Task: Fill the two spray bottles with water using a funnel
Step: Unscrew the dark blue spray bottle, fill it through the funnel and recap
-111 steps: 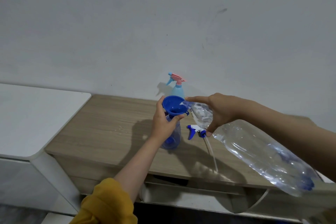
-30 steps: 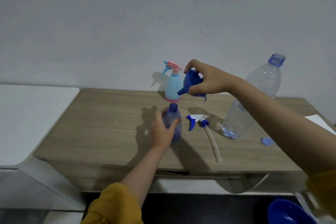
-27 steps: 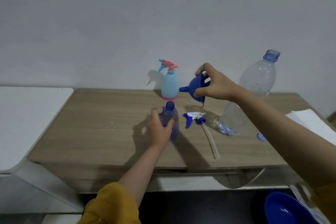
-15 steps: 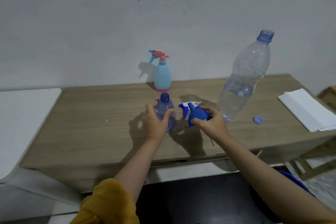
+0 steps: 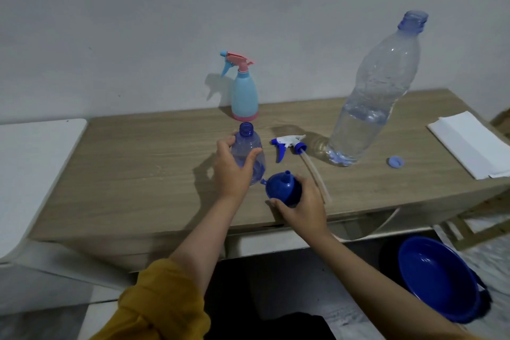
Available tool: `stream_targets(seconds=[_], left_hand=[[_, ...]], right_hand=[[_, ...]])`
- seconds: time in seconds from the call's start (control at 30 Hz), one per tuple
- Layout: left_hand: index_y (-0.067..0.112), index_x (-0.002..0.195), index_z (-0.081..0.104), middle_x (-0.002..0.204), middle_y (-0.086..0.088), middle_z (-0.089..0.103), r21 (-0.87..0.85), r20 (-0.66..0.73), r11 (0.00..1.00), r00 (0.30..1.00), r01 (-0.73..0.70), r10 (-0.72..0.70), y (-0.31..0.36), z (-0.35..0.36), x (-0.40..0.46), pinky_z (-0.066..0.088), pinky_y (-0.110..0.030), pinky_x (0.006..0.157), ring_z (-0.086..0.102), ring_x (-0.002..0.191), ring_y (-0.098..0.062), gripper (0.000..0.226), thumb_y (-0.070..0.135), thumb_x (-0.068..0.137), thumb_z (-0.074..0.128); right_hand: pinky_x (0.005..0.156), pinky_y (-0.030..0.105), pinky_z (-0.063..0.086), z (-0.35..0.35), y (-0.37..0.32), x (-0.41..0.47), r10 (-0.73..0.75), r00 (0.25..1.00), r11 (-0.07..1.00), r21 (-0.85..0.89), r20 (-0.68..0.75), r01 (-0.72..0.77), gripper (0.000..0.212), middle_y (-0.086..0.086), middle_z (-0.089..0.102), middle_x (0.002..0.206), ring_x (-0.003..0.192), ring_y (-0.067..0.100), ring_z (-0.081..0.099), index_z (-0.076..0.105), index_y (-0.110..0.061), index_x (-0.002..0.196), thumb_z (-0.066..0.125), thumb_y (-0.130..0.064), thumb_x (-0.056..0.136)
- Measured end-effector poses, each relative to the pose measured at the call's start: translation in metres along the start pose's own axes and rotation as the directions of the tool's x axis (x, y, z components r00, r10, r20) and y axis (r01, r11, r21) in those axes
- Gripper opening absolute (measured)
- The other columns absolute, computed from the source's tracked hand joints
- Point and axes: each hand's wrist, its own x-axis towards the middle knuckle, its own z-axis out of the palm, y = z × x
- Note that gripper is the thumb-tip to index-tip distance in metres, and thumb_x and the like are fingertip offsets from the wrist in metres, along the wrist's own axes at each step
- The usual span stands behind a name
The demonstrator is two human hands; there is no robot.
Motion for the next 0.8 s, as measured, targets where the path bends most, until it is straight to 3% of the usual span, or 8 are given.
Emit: stream_targets(seconds=[0.1,0.23,0.3,0.43,0.57,0.73,0.8], left_hand=[[0.012,0.114,0.047,0.123,-0.001,0.057,0.010,-0.006,1.000,1.000,0.003,-0.003,0.000,0.001,-0.001,0.050,-0.041,0.091,0.056,0.110,-0.016,0.053,0.034,0.075,0.076],[0.013,0.116,0.047,0.124,0.000,0.057,0.024,-0.012,1.000,1.000,0.013,-0.012,0.004,0.000,-0.003,0.050,-0.039,0.090,0.056,0.110,-0.016,0.054,0.033,0.075,0.075],[0.013,0.117,0.047,0.124,0.000,0.057,0.036,-0.012,0.999,1.000,0.021,-0.021,0.006,0.000,-0.004,0.051,-0.037,0.089,0.056,0.109,-0.016,0.054,0.032,0.076,0.075],[0.012,0.118,0.047,0.123,0.000,0.057,0.040,-0.016,0.999,1.000,0.023,-0.022,0.010,-0.001,-0.005,0.051,-0.033,0.087,0.057,0.109,-0.017,0.054,0.031,0.076,0.076],[0.011,0.120,0.048,0.122,0.000,0.059,0.082,0.000,0.996,1.000,0.031,-0.031,0.016,-0.004,-0.006,0.047,-0.020,0.079,0.058,0.105,-0.015,0.055,0.031,0.077,0.075],[0.009,0.121,0.048,0.121,-0.001,0.060,0.131,0.011,0.991,1.000,0.025,-0.026,0.020,-0.006,-0.008,0.039,0.001,0.068,0.059,0.101,-0.014,0.054,0.031,0.079,0.073],[0.010,0.122,0.047,0.124,0.000,0.058,0.103,0.016,0.994,0.999,0.031,-0.032,0.018,-0.006,-0.008,0.043,-0.003,0.075,0.057,0.105,-0.012,0.054,0.031,0.079,0.073]], right_hand=[[0.091,0.028,0.046,-0.015,-0.007,0.006,-0.020,0.998,0.999,0.029,-0.056,0.022,0.081,0.000,0.057,0.123,0.113,0.013,0.053,0.049,-0.006,0.133,0.081,-0.045,0.070],[0.077,0.021,0.046,-0.039,-0.013,0.040,-0.131,0.973,0.989,0.041,-0.188,0.141,0.051,-0.001,0.062,0.109,0.096,0.015,0.061,0.059,-0.005,0.122,0.074,-0.032,0.081],[0.078,0.026,0.046,-0.043,-0.015,0.067,-0.084,0.983,0.996,0.017,-0.162,0.088,0.038,0.000,0.064,0.107,0.098,0.020,0.062,0.061,-0.008,0.120,0.069,-0.024,0.086],[0.088,0.034,0.043,-0.032,-0.001,0.108,0.014,1.000,0.986,-0.167,-0.015,-0.017,0.043,0.012,0.063,0.119,0.114,0.027,0.055,0.056,-0.015,0.131,0.061,-0.022,0.089],[0.079,0.035,0.050,-0.021,0.008,0.124,0.092,0.991,0.949,-0.309,0.100,-0.057,0.046,0.012,0.068,0.108,0.096,0.026,0.063,0.054,-0.021,0.134,0.059,-0.034,0.090],[0.090,0.034,0.051,-0.020,0.005,0.134,0.098,0.990,0.967,-0.244,0.096,-0.072,0.030,0.009,0.070,0.112,0.102,0.022,0.064,0.065,-0.011,0.119,0.061,-0.018,0.090],[0.084,0.028,0.049,-0.022,0.004,0.136,0.114,0.989,0.979,-0.178,0.092,-0.097,0.026,0.007,0.070,0.109,0.096,0.017,0.063,0.068,-0.010,0.113,0.064,-0.013,0.087]])
